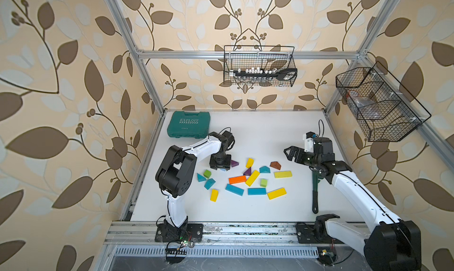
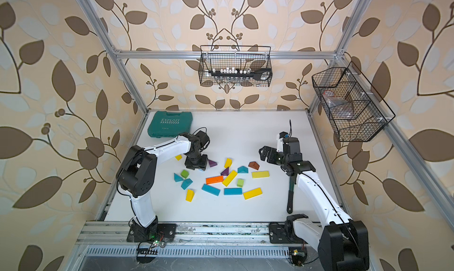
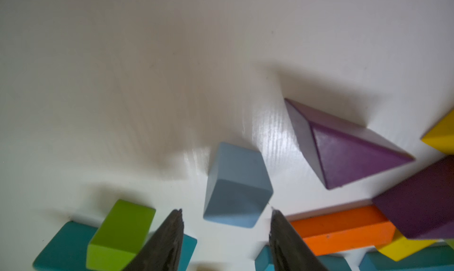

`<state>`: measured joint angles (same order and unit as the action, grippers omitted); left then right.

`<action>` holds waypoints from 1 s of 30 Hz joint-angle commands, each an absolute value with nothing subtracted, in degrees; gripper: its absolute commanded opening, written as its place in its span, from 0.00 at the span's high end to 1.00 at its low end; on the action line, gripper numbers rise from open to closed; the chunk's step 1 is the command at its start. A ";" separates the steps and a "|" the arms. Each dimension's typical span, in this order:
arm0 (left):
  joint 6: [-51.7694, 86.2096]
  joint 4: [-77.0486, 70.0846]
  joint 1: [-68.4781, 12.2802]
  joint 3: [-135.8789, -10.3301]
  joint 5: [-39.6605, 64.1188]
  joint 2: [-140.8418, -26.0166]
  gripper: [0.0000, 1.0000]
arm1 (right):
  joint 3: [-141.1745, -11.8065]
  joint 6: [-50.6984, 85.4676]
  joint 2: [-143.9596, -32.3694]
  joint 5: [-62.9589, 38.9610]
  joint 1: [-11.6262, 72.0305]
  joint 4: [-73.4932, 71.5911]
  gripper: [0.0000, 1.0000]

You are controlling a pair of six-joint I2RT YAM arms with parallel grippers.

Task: Assemble a small pinwheel with building blocks
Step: Move the building block to the center of the board.

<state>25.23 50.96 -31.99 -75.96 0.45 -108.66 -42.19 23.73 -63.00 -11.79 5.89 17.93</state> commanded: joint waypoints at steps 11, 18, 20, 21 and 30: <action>24.85 52.09 -32.30 -81.02 -3.28 -113.94 0.76 | -42.77 22.63 -65.57 -11.52 5.99 17.72 0.01; 23.83 54.64 -28.23 -85.25 -5.79 -115.00 0.81 | -42.63 23.99 -66.29 -14.50 6.11 15.66 0.00; 23.08 55.67 -27.16 -87.43 -5.76 -116.13 0.82 | -42.53 24.00 -66.36 -14.57 6.21 15.39 0.00; 22.88 55.83 -26.64 -88.24 -5.59 -116.49 0.82 | -42.54 24.12 -66.36 -14.67 6.21 15.29 0.00; 21.97 56.16 -23.75 -91.62 -4.59 -119.76 0.75 | -42.93 24.01 -66.53 -15.56 7.59 15.13 0.00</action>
<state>22.76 54.04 -23.94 -89.95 -4.38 -118.89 -42.19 23.97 -66.19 -14.39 6.96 15.66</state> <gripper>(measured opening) 0.320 0.996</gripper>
